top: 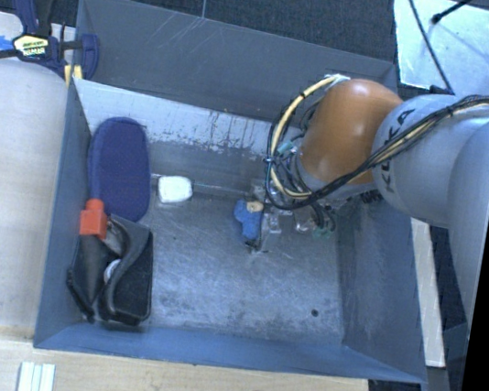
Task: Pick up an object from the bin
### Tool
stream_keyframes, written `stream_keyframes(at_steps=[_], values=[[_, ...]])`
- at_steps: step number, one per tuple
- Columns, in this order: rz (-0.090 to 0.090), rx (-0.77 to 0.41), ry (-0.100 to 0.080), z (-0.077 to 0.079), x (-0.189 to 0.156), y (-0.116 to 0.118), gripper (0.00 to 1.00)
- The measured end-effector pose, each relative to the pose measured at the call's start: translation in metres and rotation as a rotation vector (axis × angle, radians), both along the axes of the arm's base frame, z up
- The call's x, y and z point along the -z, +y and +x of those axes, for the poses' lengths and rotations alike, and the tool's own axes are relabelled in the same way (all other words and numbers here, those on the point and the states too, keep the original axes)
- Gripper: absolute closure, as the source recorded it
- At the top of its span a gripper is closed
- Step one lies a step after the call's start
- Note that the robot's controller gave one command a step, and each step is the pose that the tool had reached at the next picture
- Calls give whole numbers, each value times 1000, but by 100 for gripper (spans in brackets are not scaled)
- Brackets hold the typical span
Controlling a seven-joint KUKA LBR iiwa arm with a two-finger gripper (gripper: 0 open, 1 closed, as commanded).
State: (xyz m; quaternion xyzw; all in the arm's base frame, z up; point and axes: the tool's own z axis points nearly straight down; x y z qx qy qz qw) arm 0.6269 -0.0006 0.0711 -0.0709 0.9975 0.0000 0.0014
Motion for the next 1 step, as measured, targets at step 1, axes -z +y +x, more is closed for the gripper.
stream_keyframes(at_steps=[1], values=[[0,44,-9,-16,-140,-4,100]])
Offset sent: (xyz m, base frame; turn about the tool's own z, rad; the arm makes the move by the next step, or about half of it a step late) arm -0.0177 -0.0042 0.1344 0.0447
